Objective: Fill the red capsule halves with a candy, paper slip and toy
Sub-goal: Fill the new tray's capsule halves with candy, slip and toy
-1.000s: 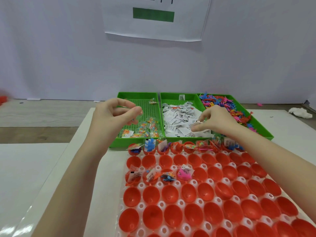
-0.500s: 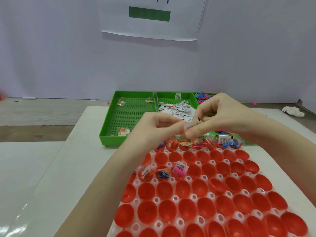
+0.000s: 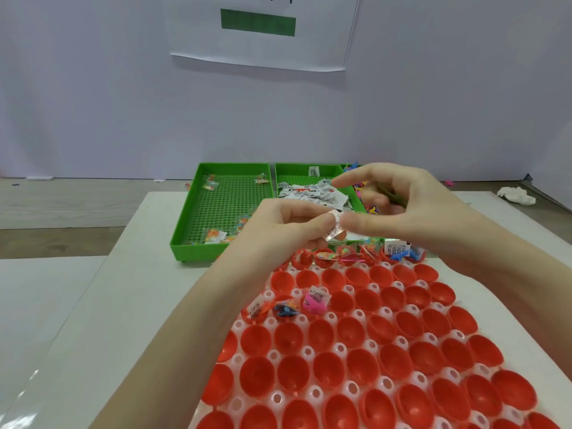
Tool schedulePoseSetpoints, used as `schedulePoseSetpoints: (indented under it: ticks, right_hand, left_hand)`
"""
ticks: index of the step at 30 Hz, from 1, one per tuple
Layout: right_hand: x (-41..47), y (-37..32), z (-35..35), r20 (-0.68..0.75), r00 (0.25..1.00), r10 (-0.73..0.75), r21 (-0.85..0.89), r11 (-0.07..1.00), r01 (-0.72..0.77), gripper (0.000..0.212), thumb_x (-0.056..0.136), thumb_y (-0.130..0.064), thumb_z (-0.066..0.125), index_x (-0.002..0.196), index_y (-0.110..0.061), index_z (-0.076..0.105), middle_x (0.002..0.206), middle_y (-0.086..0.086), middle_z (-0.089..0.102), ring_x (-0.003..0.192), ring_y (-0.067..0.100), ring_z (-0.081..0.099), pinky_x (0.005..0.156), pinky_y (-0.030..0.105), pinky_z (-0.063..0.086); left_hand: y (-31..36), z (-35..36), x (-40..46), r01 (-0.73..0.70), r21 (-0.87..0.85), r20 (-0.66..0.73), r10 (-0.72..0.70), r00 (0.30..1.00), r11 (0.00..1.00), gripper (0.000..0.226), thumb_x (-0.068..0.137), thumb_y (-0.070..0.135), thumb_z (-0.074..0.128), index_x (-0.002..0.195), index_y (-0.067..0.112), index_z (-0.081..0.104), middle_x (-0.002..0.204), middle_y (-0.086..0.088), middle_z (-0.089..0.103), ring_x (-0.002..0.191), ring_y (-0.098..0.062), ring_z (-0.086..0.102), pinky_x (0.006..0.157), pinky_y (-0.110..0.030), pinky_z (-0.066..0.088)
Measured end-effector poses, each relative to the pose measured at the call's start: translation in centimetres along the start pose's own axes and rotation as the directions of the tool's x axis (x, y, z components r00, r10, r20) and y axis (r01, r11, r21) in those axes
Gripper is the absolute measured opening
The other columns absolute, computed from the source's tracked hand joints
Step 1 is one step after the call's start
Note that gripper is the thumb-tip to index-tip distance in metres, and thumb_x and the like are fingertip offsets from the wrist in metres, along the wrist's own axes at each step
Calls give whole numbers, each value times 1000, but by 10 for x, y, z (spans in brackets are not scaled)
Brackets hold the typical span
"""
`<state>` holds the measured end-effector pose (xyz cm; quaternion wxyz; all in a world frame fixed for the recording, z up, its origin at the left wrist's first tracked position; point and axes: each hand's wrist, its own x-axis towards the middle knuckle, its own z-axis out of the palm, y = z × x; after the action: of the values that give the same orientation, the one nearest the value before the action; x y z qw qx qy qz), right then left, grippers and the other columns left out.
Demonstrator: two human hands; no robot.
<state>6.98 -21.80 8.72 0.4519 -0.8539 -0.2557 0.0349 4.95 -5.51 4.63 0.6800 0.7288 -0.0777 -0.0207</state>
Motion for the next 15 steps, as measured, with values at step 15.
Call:
schedulePoseSetpoints:
  ticks: [15]
  right_hand:
    - [-15,11,-6,-140,990,34,403,915,26,58,50,-21,73,108,-22,65,64,-5,66,62,6,62,65,13,50]
  left_hand:
    - [5,2,-3,-136,84,61,131,990,987,13,88,11,58,93,15,69,72,7,67,63,-1,59,61,-9,46]
